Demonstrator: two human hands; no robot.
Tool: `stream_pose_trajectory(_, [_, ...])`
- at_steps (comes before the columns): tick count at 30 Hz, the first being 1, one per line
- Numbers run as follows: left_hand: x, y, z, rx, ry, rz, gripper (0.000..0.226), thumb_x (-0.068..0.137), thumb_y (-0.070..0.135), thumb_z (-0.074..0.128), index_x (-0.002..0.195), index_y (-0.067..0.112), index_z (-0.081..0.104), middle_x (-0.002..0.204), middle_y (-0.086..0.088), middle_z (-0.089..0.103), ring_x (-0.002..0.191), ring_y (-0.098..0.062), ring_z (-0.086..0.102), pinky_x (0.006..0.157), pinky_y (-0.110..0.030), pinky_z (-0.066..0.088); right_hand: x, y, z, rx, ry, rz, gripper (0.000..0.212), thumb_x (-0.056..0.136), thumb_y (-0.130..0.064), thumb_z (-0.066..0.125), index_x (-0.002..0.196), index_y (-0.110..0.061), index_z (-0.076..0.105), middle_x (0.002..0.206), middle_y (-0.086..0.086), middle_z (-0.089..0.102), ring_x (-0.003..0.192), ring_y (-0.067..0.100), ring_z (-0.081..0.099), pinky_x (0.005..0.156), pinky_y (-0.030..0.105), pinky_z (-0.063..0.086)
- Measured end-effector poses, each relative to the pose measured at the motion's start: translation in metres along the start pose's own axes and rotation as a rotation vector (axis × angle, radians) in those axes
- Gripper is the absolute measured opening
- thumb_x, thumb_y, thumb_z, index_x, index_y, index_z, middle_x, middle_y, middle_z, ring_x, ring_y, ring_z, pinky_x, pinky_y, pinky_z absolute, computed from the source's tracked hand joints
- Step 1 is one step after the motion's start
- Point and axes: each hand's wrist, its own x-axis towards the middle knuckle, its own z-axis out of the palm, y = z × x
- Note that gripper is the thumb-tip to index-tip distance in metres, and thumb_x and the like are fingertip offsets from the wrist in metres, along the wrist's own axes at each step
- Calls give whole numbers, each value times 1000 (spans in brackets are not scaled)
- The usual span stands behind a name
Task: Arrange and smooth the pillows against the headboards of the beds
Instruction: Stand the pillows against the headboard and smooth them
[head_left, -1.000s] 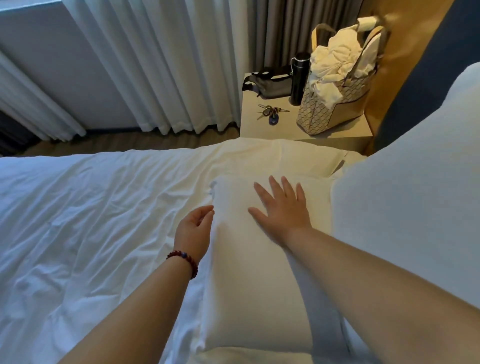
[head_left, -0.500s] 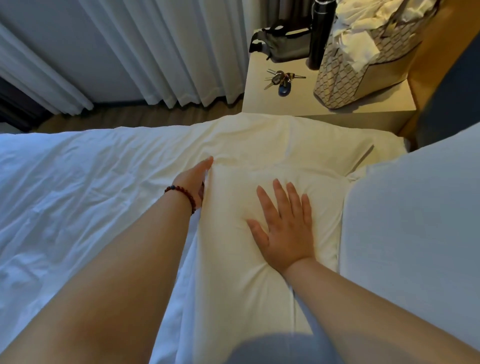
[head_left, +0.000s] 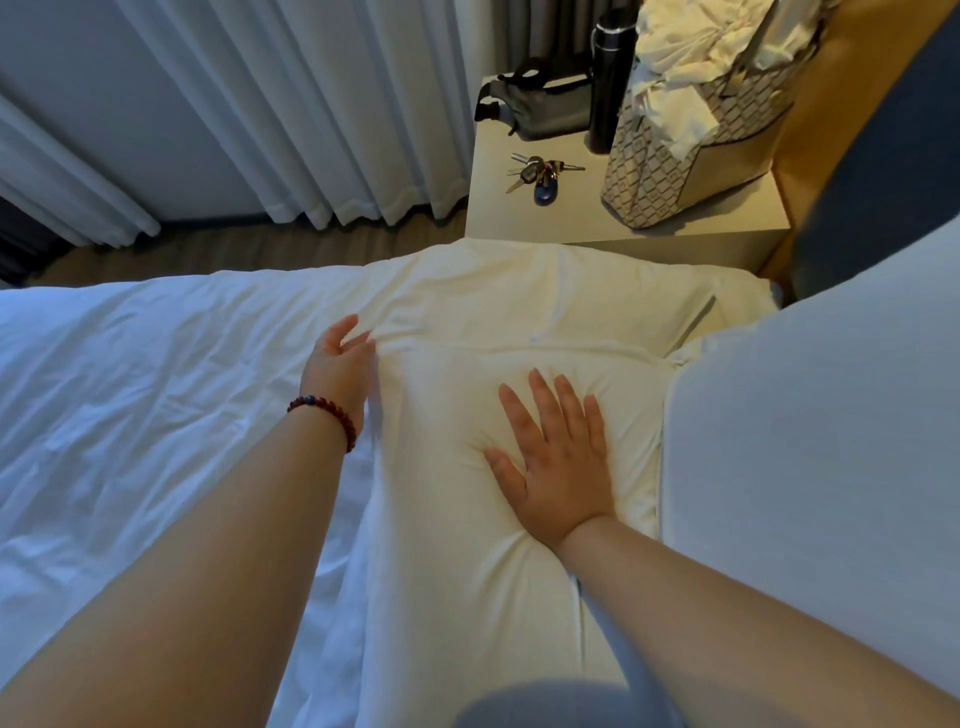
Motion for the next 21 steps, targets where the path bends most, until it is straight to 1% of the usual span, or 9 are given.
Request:
stream_pose_trajectory(2, [-20,-8,6,215,0,110,46,99,18,48,143,31,41,144,3,46,124,-15,50,101,-31,44,0,-4,-6,3,-27,11,65,94,-63,23,151,-34,29,160,4,25,148,29,17,117,53,10])
stream_pose_trajectory(4, [-48,-13,16,447,-75,355,44,101,22,45,143,31,41,149,4,39,137,-16,37,113,-35,32,3,-11,-15,31,-25,38,64,94,-65,18,149,-35,32,158,2,30,146,27,22,117,50,13])
stream_pose_trajectory(7, [-71,-27,37,875,-307,645,43,103,32,33,147,31,36,158,9,24,148,-15,10,121,-38,8,35,-10,-40,128,97,178,55,98,-55,24,138,-29,50,139,-1,55,129,23,48,105,44,31])
stream_pose_trajectory(10, [-66,-45,48,1288,-346,626,54,99,52,11,152,40,7,161,13,-4,147,-11,-17,119,-43,-9,74,24,-46,87,28,313,46,99,-49,35,136,-27,52,134,-2,57,127,23,47,106,44,31])
stream_pose_trajectory(12, [-60,-50,52,1369,-346,538,56,98,55,7,151,41,-2,161,10,-12,146,-13,-19,119,-45,-9,78,40,-42,-29,-83,392,52,97,-54,27,137,-29,49,140,-2,51,135,22,38,114,49,23])
stream_pose_trajectory(14, [-63,-49,59,1393,-289,498,56,98,52,6,151,39,-6,161,7,-16,146,-15,-21,119,-47,-6,68,32,-45,-81,-69,417,53,99,-52,23,141,-28,45,149,-1,43,142,22,28,117,49,14])
stream_pose_trajectory(16, [-81,-49,64,1312,-205,530,55,99,48,5,151,36,-7,160,6,-20,145,-16,-24,120,-45,-7,42,10,-53,-68,-43,335,55,100,-52,20,147,-29,36,157,0,30,148,22,16,120,48,4])
stream_pose_trajectory(18, [-111,-61,56,1208,-170,591,55,99,47,4,151,34,-10,158,8,-25,143,-13,-29,119,-41,-10,9,-8,-61,-33,-100,270,59,98,-56,12,153,-34,19,163,0,11,150,23,0,120,48,-4])
stream_pose_trajectory(21, [-145,-89,28,1229,-191,604,60,94,52,-2,150,37,-16,155,11,-31,141,-10,-33,119,-38,-13,-35,-13,-59,-5,-178,358,63,96,-59,8,152,-37,-11,162,-2,-19,147,23,-23,120,46,-9])
